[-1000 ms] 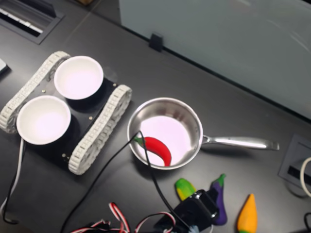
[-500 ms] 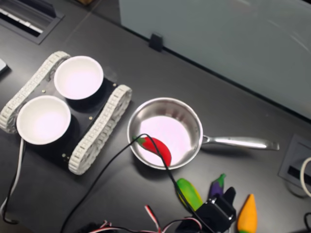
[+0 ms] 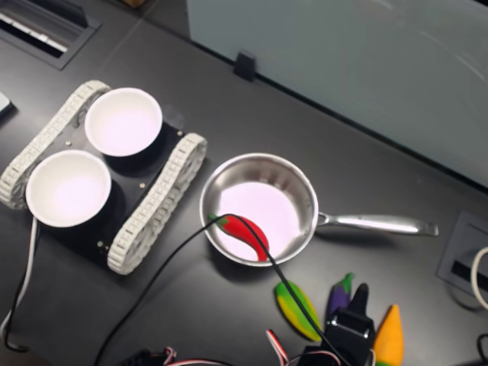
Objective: Pick up the brinjal and place them in the pan
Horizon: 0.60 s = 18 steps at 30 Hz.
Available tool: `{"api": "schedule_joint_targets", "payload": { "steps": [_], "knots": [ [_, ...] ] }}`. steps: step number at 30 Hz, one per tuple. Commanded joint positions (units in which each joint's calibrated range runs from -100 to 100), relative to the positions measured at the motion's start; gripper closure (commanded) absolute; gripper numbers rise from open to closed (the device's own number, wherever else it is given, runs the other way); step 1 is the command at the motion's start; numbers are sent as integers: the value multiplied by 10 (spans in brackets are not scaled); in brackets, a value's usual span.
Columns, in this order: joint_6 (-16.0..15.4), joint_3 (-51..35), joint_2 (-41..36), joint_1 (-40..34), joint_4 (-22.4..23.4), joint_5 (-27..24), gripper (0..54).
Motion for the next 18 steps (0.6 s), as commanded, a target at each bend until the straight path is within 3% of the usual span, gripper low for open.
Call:
{"api": "schedule_joint_targets", "payload": {
  "steps": [1,4,7,12,18],
  "knots": [
    [-10,-55,-2,5,-28,50,268],
    [-6,-55,8,3,-30,87,266],
    [24,-50,10,-4,-32,126,256],
    [41,-35,21,-3,-81,146,251],
    [104,-24,42,-7,-112,189,239]
  ]
}}
